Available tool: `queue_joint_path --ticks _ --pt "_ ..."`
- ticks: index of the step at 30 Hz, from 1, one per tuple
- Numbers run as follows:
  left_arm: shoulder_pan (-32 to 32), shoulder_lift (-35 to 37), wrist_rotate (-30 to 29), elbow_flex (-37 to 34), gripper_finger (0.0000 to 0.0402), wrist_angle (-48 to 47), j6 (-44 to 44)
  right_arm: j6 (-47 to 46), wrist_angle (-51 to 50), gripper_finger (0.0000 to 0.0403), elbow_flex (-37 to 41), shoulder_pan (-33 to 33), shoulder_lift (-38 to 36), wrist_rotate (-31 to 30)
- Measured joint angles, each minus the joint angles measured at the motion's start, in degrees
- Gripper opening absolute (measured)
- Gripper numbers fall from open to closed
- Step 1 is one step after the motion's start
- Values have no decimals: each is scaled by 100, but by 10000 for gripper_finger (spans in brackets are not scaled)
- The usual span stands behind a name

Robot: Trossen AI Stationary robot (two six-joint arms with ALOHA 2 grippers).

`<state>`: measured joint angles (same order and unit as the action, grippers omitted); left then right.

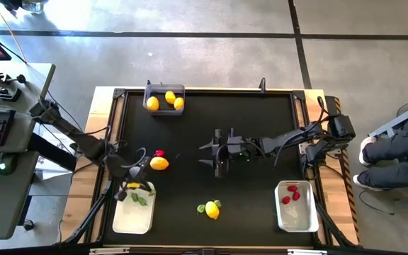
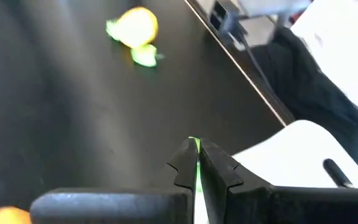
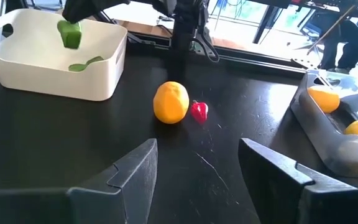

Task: Sort produce into baskets
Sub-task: Put the green chili pepper into the white bin

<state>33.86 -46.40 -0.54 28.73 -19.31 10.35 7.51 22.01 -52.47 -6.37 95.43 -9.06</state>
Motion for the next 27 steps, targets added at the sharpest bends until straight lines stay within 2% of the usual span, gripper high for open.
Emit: queue_joint_path --ticks 11,22,27 --pt "658 -10 159 48 0 -1483 1673 0 -60 216 2 0 0 -2" --pt "751 -83 296 48 2 -1550 1856 -20 -126 216 2 0 -1 -2" --pt "751 -169 296 48 29 -1510 1911 -20 -139 216 2 0 0 -4"
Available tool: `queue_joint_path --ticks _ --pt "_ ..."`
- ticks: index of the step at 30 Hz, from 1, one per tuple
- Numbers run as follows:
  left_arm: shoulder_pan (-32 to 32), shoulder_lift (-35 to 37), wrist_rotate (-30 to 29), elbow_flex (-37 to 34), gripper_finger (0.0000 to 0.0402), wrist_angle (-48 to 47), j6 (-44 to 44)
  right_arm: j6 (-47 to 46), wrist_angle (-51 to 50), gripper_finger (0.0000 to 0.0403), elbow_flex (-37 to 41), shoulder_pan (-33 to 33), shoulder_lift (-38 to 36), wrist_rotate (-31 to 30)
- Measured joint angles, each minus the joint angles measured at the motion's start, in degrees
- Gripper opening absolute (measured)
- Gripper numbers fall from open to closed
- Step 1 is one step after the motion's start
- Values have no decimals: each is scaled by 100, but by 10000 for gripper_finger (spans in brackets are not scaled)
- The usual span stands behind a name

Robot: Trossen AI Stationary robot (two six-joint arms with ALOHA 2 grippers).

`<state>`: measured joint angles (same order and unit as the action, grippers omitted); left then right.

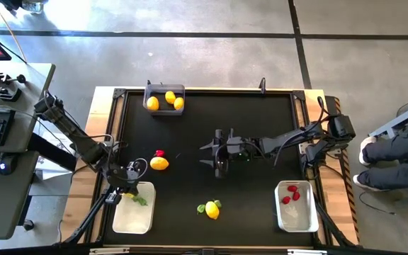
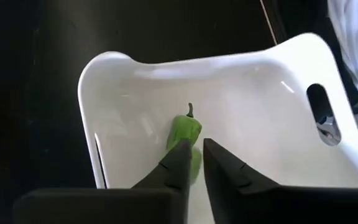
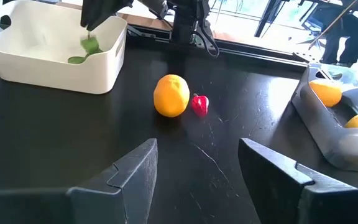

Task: Sort produce into baskets
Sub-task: Put the green chili pepper into the white bin, then put the yellow lemon into the black bin

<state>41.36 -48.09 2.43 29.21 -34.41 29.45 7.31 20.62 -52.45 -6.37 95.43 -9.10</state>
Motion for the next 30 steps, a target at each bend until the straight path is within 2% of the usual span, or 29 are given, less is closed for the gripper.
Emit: queue_joint_path --ticks 7,11,17,24,30 --pt "-7 0 -1 0 92 111 155 -260 -156 216 0 32 -1 0" --pt "-7 0 -4 0 106 465 148 -297 -162 216 2 42 -1 0" --pt "-322 0 -18 0 75 1340 -489 -282 -162 216 2 42 -1 0" --pt "-1413 0 -21 0 8 1009 -1127 -281 -162 216 2 42 -1 0" --pt "-2343 -31 218 0 5 737 -1549 -280 -162 216 2 42 -1 0"
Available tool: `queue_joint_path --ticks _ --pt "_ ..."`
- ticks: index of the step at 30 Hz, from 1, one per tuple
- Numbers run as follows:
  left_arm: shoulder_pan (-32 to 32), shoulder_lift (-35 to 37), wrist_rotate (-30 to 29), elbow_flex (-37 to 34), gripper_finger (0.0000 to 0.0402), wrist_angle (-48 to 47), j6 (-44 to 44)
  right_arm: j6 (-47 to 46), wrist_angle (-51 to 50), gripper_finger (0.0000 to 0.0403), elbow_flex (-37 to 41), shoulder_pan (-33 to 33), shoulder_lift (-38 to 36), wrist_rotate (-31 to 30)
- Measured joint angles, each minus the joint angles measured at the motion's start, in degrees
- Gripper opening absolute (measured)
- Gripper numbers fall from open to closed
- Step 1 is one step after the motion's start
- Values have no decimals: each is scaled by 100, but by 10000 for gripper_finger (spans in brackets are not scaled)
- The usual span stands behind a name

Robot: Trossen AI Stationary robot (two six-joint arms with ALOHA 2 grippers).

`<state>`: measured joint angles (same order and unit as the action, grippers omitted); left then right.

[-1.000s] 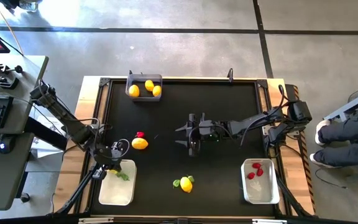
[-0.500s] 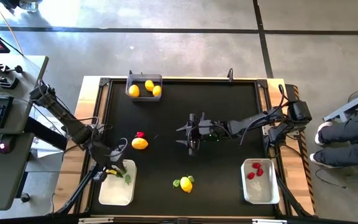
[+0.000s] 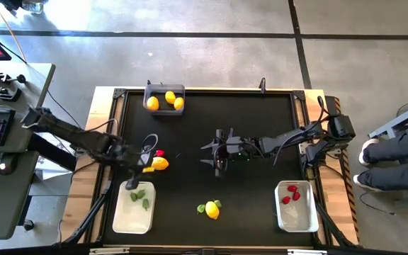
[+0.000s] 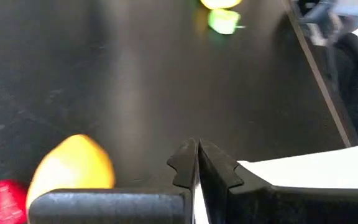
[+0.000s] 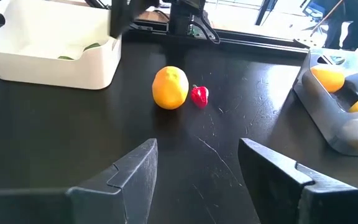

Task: Sort produce into baskets
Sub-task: Put the yellow lemon into the black bin

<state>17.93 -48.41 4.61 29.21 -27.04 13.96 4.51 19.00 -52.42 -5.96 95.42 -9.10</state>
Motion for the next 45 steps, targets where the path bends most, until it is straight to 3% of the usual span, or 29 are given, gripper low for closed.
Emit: queue_joint_path --ticks 7,17,27,40,45 --pt "-663 -322 9 70 37 -143 -501 -5 -12 216 0 35 0 2" --pt "-863 -1672 -568 1239 159 -1390 -1168 -173 -217 216 0 120 0 0" --pt "-862 -2883 -979 1526 255 -1791 -1101 -173 -296 216 0 120 0 2" --pt "-905 -3389 -1212 1539 263 -1973 -1310 -173 -330 216 0 118 0 2" --pt "-903 -3413 -1295 1545 229 -2002 -1514 -173 -334 216 0 118 0 2"
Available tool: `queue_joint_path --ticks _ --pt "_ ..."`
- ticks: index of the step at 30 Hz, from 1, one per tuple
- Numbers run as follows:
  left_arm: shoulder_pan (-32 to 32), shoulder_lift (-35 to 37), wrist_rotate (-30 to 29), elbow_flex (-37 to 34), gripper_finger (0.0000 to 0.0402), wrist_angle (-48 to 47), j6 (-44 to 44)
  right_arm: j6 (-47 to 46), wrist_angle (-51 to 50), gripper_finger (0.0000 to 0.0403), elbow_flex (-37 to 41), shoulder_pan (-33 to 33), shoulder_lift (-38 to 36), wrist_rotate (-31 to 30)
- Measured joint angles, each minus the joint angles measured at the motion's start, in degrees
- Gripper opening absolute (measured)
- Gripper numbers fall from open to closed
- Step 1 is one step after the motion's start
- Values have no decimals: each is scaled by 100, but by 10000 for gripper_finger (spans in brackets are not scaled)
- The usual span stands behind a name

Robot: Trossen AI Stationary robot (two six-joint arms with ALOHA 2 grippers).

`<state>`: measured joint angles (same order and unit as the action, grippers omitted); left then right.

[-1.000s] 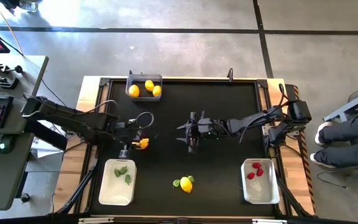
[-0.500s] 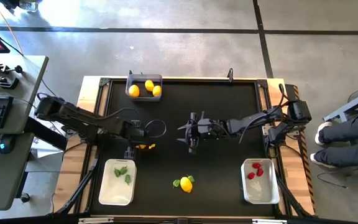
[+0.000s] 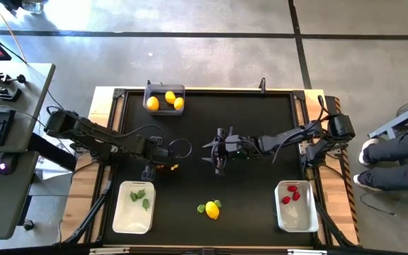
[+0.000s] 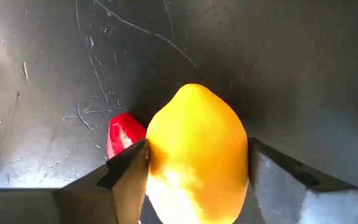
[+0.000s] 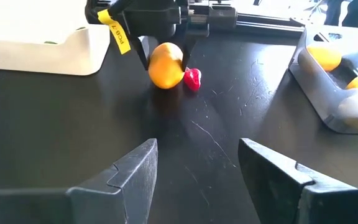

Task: Sort produce into baskets
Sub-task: Put the yellow lemon into the black bin

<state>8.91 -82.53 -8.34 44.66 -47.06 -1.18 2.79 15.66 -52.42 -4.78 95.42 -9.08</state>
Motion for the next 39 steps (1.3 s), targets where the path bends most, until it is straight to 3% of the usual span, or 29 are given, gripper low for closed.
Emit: queue_joint_path --ticks 6,14,19,32,39 --pt "-296 281 -127 -33 168 -13 -145 1 -13 216 0 0 0 1" --pt "-1276 1022 -161 -31 165 364 -202 11 -22 216 0 0 0 0" --pt "-1996 1208 -1013 -26 165 1047 93 20 -22 216 0 0 0 1" --pt "-4222 567 -1386 -17 164 2997 -250 20 -165 216 0 0 0 2" --pt "-4715 49 -1075 -17 164 3384 -493 20 -171 216 0 0 0 2"
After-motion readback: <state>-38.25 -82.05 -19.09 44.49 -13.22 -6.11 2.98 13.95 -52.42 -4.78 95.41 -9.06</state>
